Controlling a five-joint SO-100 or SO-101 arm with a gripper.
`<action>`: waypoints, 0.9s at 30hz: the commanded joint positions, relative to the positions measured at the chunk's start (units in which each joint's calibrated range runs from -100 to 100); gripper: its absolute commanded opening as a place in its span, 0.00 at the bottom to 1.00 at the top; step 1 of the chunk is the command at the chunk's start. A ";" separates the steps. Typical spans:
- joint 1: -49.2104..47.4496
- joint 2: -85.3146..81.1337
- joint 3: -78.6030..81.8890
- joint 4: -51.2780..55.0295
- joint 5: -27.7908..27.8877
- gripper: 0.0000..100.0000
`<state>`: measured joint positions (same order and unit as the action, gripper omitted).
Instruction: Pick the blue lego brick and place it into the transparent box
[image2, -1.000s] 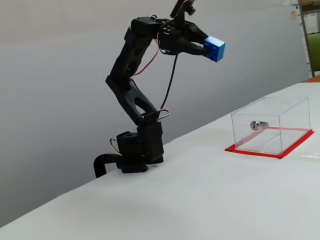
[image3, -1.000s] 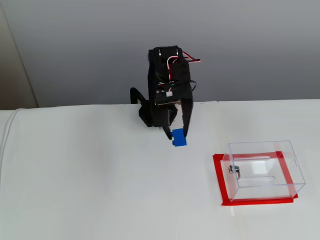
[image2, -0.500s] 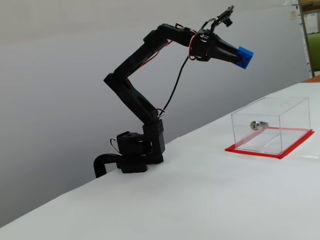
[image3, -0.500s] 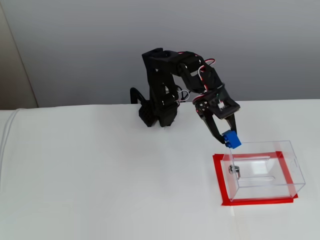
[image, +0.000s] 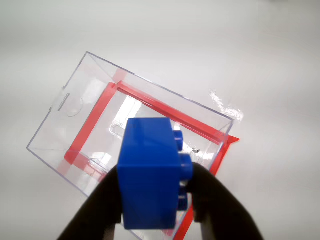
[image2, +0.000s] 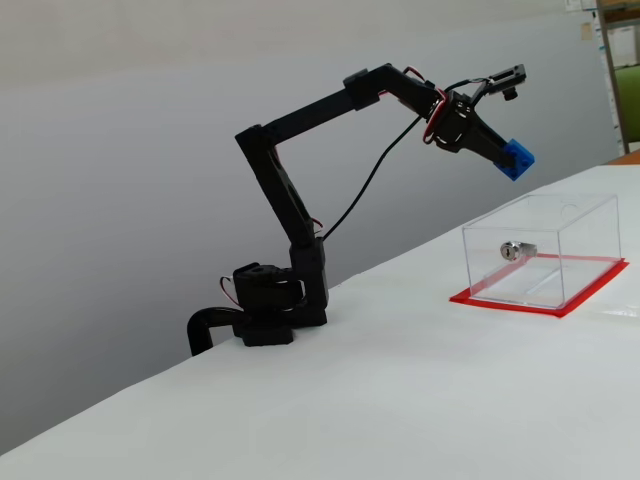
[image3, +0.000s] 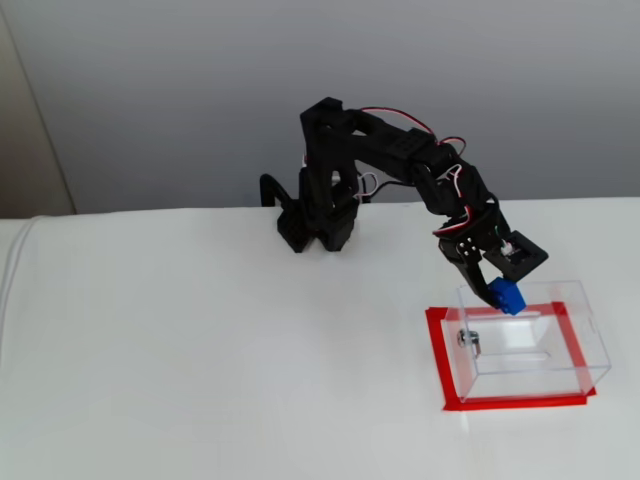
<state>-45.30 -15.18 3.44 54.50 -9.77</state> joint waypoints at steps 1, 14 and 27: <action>-1.32 2.83 -6.97 -0.89 0.32 0.02; -4.05 10.13 -12.66 -0.80 0.32 0.02; -4.13 9.71 -12.66 -0.80 0.32 0.15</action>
<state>-49.15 -4.44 -5.38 54.50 -9.62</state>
